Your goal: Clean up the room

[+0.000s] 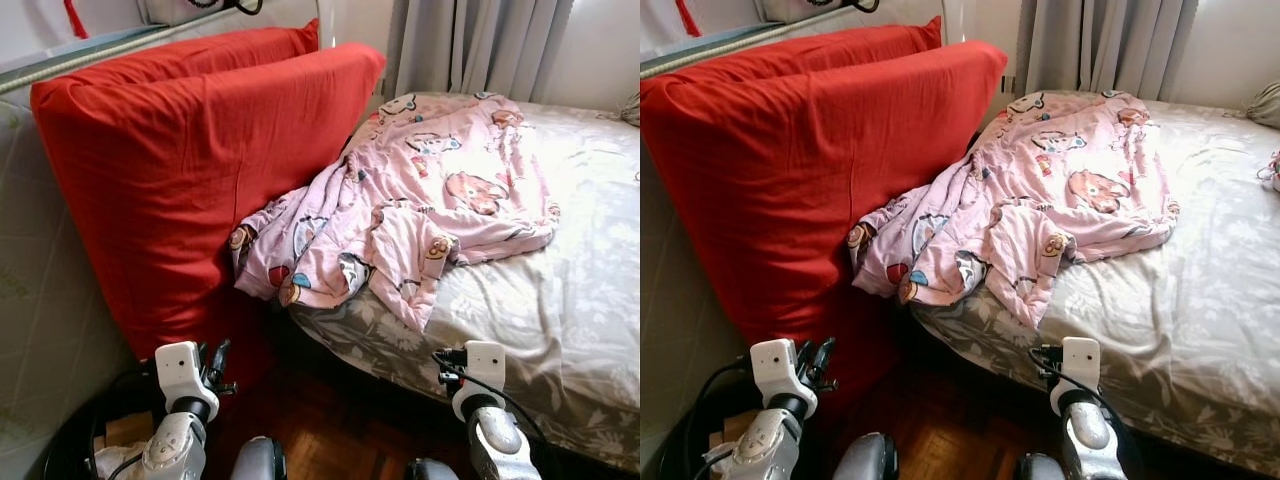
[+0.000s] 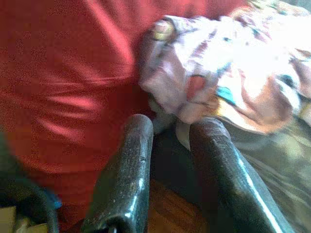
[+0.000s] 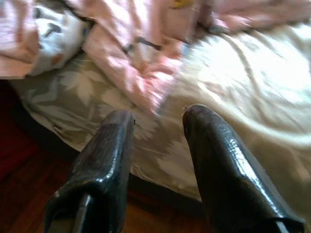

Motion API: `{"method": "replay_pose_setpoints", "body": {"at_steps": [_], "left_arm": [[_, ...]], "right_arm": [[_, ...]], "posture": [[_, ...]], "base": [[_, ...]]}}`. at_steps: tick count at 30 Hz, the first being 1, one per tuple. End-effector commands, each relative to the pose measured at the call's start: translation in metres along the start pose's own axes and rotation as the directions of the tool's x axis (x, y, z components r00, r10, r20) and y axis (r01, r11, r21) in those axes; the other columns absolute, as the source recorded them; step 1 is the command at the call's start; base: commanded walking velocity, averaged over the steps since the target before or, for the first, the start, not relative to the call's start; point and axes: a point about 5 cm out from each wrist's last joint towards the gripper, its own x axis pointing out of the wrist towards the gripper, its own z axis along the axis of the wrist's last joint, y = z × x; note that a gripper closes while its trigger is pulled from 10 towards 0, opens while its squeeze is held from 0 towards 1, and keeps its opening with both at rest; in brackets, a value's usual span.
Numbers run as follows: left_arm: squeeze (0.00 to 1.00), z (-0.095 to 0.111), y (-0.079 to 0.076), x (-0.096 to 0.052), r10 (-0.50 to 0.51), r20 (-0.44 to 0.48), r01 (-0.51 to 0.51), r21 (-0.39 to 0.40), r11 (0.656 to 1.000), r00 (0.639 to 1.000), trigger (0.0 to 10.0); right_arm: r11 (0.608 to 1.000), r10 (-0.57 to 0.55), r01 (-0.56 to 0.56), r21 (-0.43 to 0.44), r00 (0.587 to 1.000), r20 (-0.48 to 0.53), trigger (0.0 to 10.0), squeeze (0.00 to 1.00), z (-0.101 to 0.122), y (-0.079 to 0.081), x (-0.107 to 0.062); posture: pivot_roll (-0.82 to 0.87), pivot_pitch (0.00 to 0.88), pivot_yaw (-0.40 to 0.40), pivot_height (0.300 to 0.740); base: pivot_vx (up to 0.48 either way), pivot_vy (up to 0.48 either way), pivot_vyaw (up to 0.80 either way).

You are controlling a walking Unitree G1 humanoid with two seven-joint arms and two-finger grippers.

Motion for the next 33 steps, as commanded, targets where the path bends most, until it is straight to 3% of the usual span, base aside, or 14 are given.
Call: {"method": "replay_pose_setpoints", "body": {"at_steps": [1,33], "left_arm": [[0.00,0.0019,0.0048,-0.0006,0.013,-0.002,-0.013,0.005,1.000,1.000,10.0],[0.00,0.0033,0.0037,-0.0001,0.010,0.002,-0.010,0.011,1.000,1.000,10.0]], "right_arm": [[1.000,0.025,-0.025,0.016,1.000,0.007,10.0,0.00,0.0007,0.0088,0.0009],[0.997,0.078,-0.078,0.012,0.996,-0.050,10.0,0.00,-0.0049,0.0116,0.0011]], "posture": [[0.04,0.000,0.050,0.605],[0.04,0.000,0.050,0.605]], "base": [[0.322,0.000,0.00],[0.330,0.000,0.00]]}}
